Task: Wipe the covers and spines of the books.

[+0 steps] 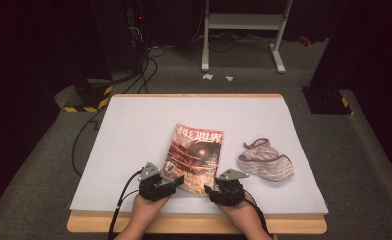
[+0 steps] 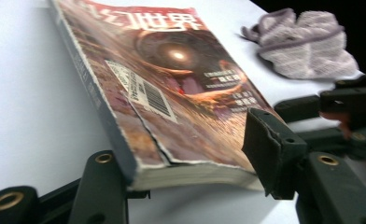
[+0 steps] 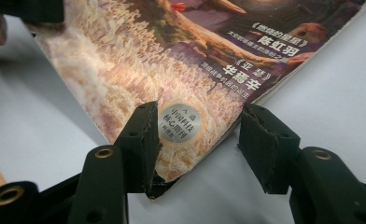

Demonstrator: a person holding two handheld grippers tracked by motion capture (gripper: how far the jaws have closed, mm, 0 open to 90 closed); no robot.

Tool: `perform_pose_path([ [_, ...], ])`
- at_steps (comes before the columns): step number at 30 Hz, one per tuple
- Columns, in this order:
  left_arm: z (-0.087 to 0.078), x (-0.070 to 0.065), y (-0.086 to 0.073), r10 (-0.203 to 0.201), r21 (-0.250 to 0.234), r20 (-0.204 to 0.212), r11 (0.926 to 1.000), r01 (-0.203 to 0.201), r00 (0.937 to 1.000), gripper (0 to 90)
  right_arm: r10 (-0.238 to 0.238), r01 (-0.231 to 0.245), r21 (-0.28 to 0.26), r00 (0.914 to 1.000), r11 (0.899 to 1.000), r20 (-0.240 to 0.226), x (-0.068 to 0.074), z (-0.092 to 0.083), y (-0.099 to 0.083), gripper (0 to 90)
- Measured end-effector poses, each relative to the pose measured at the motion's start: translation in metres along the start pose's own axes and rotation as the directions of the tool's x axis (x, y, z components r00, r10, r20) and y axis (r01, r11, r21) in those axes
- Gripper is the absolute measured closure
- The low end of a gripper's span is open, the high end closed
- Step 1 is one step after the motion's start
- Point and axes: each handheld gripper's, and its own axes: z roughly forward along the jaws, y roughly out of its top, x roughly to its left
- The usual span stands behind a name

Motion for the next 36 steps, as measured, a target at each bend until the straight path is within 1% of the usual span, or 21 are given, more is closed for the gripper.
perform_pose_path([
  [2, 0.001, 0.001, 0.000, -0.015, -0.002, -0.013, 0.9999, 0.015, 0.9998, 47.8, -0.005, 0.005, 0.000, 1.0000, 1.000, -0.001, 0.002, 0.001, 0.001, 47.8],
  [4, 0.003, 0.003, 0.000, -0.034, 0.001, -0.026, 0.9994, 0.034, 0.9991, 50.6, -0.008, 0.008, -0.001, 1.0000, 1.000, 0.000, 0.003, 0.002, 0.001, 47.7],
  [6, 0.005, 0.004, 0.000, -0.035, 0.015, -0.042, 0.9992, 0.036, 0.9985, 52.8, -0.009, 0.009, -0.003, 1.0000, 1.000, -0.003, 0.003, 0.002, 0.001, 47.7],
  [9, 0.006, 0.007, 0.000, -0.046, 0.023, -0.046, 0.9986, 0.047, 0.9979, 56.6, -0.006, 0.006, -0.005, 1.0000, 1.000, -0.007, 0.003, 0.002, 0.000, 47.6],
  [12, 0.006, 0.008, 0.000, -0.046, 0.018, -0.047, 0.9987, 0.047, 0.9978, 60.3, -0.009, 0.009, -0.009, 0.9999, 1.000, -0.006, 0.003, 0.002, 0.000, 47.5],
  [15, 0.005, 0.011, 0.000, -0.063, 0.014, -0.039, 0.9979, 0.063, 0.9973, 63.4, -0.006, 0.006, -0.011, 0.9999, 1.000, -0.009, 0.003, 0.002, 0.000, 47.3],
  [17, 0.004, 0.013, 0.001, -0.078, -0.009, -0.044, 0.9969, 0.078, 0.9960, 67.5, -0.012, 0.012, -0.017, 0.9998, 1.000, -0.018, 0.002, 0.001, -0.001, 47.6],
  [20, -0.002, 0.019, 0.003, -0.090, -0.046, -0.059, 0.9951, 0.087, 0.9942, 73.3, -0.011, 0.010, -0.031, 0.9998, 0.999, -0.017, 0.001, -0.002, -0.002, 47.4],
  [22, -0.007, 0.025, 0.006, -0.099, -0.060, -0.062, 0.9936, 0.096, 0.9931, 76.5, -0.005, 0.004, -0.048, 1.0000, 0.999, -0.008, -0.002, -0.006, -0.003, 47.6],
  [24, -0.011, 0.032, 0.007, -0.106, -0.071, -0.067, 0.9923, 0.101, 0.9921, 78.5, 0.016, -0.016, -0.062, 0.9999, 0.998, -0.004, -0.007, -0.011, -0.004, 47.8],
  [26, -0.014, 0.037, 0.007, -0.103, -0.071, -0.071, 0.9926, 0.098, 0.9922, 80.0, 0.033, -0.033, -0.069, 0.9994, 0.997, 0.001, -0.013, -0.014, -0.006, 48.0],
  [28, -0.016, 0.042, 0.008, -0.092, -0.066, -0.071, 0.9940, 0.087, 0.9932, 80.3, 0.042, -0.042, -0.074, 0.9991, 0.996, 0.002, -0.016, -0.017, -0.008, 48.0],
  [31, -0.017, 0.047, 0.010, -0.058, -0.058, -0.054, 0.9968, 0.055, 0.9968, 80.1, 0.050, -0.050, -0.083, 0.9987, 0.995, 0.009, -0.018, -0.021, -0.009, 48.0],
  [33, -0.017, 0.047, 0.011, -0.045, -0.053, -0.051, 0.9977, 0.042, 0.9977, 79.8, 0.054, -0.053, -0.088, 0.9985, 0.995, 0.013, -0.020, -0.024, -0.010, 47.9],
  [35, -0.017, 0.048, 0.012, -0.049, -0.043, -0.055, 0.9980, 0.047, 0.9973, 79.3, 0.057, -0.056, -0.089, 0.9982, 0.995, 0.019, -0.022, -0.025, -0.012, 47.5],
  [36, -0.016, 0.048, 0.013, -0.058, -0.043, -0.054, 0.9975, 0.056, 0.9968, 79.2, 0.060, -0.058, -0.089, 0.9980, 0.994, 0.021, -0.022, -0.026, -0.012, 47.4],
])
